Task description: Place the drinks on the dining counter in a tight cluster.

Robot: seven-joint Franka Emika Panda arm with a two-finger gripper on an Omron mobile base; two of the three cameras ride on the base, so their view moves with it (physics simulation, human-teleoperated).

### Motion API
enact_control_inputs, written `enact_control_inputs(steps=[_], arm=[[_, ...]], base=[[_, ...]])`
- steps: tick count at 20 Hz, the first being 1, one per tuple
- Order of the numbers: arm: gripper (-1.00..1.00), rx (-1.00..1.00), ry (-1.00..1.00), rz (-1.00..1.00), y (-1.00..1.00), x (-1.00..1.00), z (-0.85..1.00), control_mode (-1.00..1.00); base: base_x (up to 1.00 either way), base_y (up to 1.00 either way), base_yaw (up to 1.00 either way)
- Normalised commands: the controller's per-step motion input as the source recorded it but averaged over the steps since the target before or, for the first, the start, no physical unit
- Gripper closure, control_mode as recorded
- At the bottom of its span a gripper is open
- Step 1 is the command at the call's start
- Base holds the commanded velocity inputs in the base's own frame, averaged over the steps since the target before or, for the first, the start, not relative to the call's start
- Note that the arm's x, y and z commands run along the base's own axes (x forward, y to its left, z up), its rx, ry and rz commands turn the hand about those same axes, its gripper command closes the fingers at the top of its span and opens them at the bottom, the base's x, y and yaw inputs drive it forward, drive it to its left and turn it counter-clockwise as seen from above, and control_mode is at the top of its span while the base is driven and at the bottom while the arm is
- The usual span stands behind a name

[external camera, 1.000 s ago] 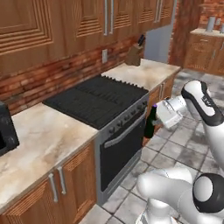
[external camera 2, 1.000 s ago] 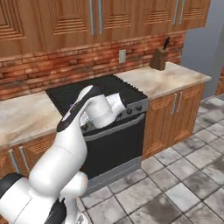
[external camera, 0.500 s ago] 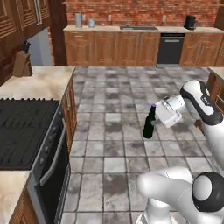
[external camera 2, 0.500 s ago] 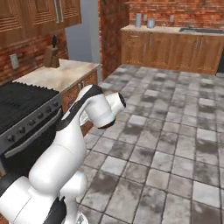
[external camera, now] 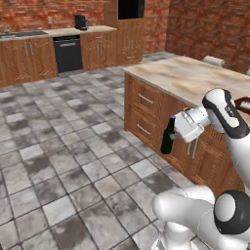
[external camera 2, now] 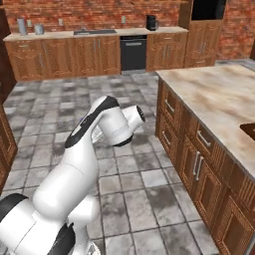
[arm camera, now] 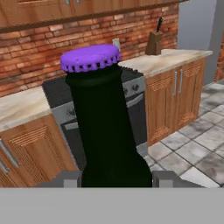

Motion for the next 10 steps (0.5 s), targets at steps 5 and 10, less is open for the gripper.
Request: enact_control_inputs(steps=[5, 10], arm=[[1.00, 0.00, 0.00, 0.00, 0.00, 0.00, 0.00, 1.00], [1.00, 0.00, 0.00, 0.00, 0.00, 0.00, 0.00, 1.00]], base=[[-0.31, 0.10, -0.79], [-0.26, 0.04, -0.73]])
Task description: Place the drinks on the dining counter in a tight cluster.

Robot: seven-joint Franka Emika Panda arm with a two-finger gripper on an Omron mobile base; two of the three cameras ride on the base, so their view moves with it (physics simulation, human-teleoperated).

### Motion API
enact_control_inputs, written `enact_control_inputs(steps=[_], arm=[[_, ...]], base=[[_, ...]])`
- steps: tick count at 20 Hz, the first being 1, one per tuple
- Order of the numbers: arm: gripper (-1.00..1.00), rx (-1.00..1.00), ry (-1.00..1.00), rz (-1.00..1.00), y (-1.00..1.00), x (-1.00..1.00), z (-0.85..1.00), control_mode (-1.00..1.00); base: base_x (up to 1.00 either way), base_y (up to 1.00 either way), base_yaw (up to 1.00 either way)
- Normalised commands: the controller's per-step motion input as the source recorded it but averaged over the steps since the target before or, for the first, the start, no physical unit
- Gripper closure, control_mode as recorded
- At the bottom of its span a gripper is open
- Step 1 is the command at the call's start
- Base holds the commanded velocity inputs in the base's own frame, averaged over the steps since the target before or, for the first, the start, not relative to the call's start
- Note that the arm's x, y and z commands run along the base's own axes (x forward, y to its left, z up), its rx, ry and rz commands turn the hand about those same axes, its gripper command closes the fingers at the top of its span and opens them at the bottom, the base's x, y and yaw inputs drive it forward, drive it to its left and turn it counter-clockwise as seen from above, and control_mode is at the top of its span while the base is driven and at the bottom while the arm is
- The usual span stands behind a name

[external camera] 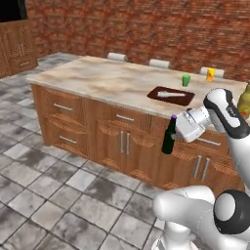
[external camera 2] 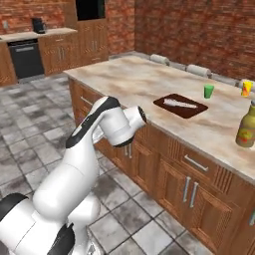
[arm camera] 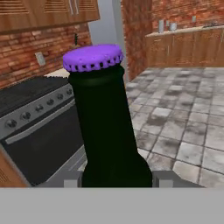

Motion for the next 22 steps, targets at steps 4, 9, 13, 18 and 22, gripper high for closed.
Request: enact_control_inputs(steps=[4, 9, 13, 18, 22], arm=[[1.00, 0.00, 0.00, 0.00, 0.00, 0.00, 0.00, 1.00], [1.00, 0.00, 0.00, 0.00, 0.00, 0.00, 0.00, 1.00], [1.00, 0.00, 0.00, 0.00, 0.00, 0.00, 0.00, 1.00], [1.00, 0.00, 0.00, 0.00, 0.00, 0.00, 0.00, 1.00], [1.00, 0.00, 0.00, 0.00, 0.00, 0.00, 0.00, 1.00]], base=[[-0.03, 0.00, -0.68], [0.25, -0.21, -0.59], [0.38, -0.20, -0.70], [0.45, -0.68, -0.60], [0.54, -0.59, -0.26]])
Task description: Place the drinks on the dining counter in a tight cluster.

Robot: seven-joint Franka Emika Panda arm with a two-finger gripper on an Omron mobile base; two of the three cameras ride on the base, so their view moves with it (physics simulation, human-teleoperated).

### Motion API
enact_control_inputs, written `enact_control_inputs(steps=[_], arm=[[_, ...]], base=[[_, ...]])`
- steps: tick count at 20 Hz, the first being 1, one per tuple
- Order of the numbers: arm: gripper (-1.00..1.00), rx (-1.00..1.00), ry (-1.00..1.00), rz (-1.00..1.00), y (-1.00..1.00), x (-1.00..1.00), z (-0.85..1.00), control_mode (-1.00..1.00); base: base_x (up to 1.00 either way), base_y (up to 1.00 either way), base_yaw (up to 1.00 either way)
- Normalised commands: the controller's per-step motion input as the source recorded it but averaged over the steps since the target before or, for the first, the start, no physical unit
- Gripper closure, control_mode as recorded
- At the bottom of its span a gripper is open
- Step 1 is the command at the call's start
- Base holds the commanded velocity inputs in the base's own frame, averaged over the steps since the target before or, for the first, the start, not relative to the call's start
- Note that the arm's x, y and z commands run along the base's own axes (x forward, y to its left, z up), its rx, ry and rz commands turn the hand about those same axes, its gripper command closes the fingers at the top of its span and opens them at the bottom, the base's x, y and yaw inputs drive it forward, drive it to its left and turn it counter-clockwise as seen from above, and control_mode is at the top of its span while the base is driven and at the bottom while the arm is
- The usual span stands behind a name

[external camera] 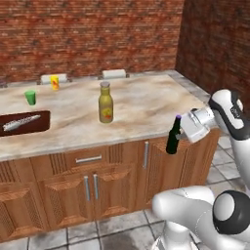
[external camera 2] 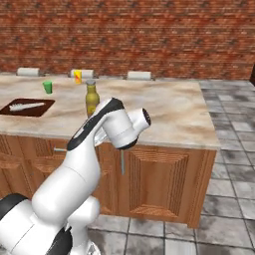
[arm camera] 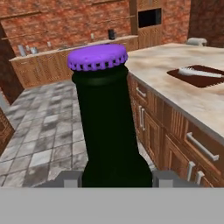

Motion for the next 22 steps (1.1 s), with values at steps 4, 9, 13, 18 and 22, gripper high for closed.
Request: enact_control_inputs(steps=[4, 9, 13, 18, 22], arm=[[1.00, 0.00, 0.00, 0.00, 0.00, 0.00, 0.00, 1.00], [1.00, 0.00, 0.00, 0.00, 0.00, 0.00, 0.00, 1.00], [1.00, 0.00, 0.00, 0.00, 0.00, 0.00, 0.00, 1.00], [1.00, 0.00, 0.00, 0.00, 0.00, 0.00, 0.00, 1.00], [1.00, 0.00, 0.00, 0.00, 0.00, 0.00, 0.00, 1.00]], base=[[0.68, -0.40, 0.00], [0.27, 0.08, 0.07], [0.92, 0.28, 0.18], [0.82, 0.08, 0.10], [0.46, 0.48, -0.13]])
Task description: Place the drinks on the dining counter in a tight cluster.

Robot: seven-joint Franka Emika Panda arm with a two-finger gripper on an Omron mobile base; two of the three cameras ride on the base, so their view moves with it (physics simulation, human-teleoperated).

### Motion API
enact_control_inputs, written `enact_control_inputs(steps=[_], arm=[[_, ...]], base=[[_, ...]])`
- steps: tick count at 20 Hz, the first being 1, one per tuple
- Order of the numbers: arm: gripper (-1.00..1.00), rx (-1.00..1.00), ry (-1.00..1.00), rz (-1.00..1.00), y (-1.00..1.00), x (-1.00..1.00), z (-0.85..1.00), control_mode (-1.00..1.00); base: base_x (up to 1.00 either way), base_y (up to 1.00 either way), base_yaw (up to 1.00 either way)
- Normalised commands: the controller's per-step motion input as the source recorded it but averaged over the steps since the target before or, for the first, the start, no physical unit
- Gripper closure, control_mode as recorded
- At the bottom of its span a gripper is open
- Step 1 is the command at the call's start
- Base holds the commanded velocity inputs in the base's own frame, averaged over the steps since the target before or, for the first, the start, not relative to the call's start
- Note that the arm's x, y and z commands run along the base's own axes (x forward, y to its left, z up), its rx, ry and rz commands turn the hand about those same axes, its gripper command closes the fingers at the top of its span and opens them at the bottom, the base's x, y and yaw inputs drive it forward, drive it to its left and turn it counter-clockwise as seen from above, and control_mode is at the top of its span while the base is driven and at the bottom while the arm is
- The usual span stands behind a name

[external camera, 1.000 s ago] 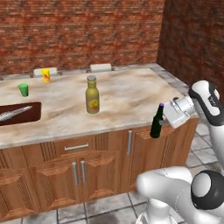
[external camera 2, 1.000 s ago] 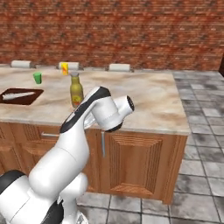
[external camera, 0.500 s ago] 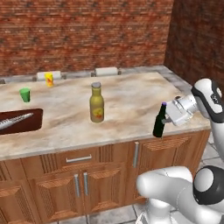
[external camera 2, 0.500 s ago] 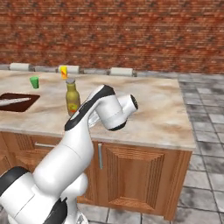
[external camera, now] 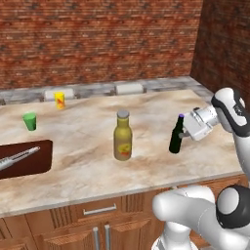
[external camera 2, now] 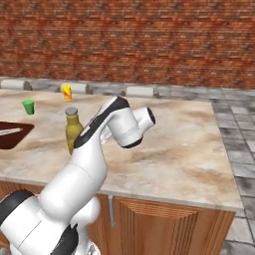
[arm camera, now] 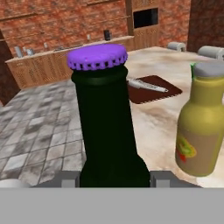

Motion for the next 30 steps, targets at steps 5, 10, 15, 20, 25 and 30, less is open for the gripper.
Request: enact_control_inputs(steps=[5, 10, 15, 20, 25, 30], arm=[[1.00, 0.00, 0.00, 0.00, 0.00, 0.00, 0.00, 1.00], [1.00, 0.00, 0.00, 0.00, 0.00, 0.00, 0.00, 1.00], [1.00, 0.00, 0.00, 0.00, 0.00, 0.00, 0.00, 1.00], [1.00, 0.00, 0.00, 0.00, 0.00, 0.00, 0.00, -1.00], [1.00, 0.00, 0.02, 0.01, -0.03, 0.20, -0.01, -1.00], [1.00, 0.00, 0.01, 0.00, 0.00, 0.45, -0.12, -1.00]], base=[[0.10, 0.26, -0.07], [0.12, 0.18, -0.03], [0.00, 0.00, 0.00], [0.00, 0.00, 0.00], [0.00, 0.00, 0.00], [0.00, 0.00, 0.00]])
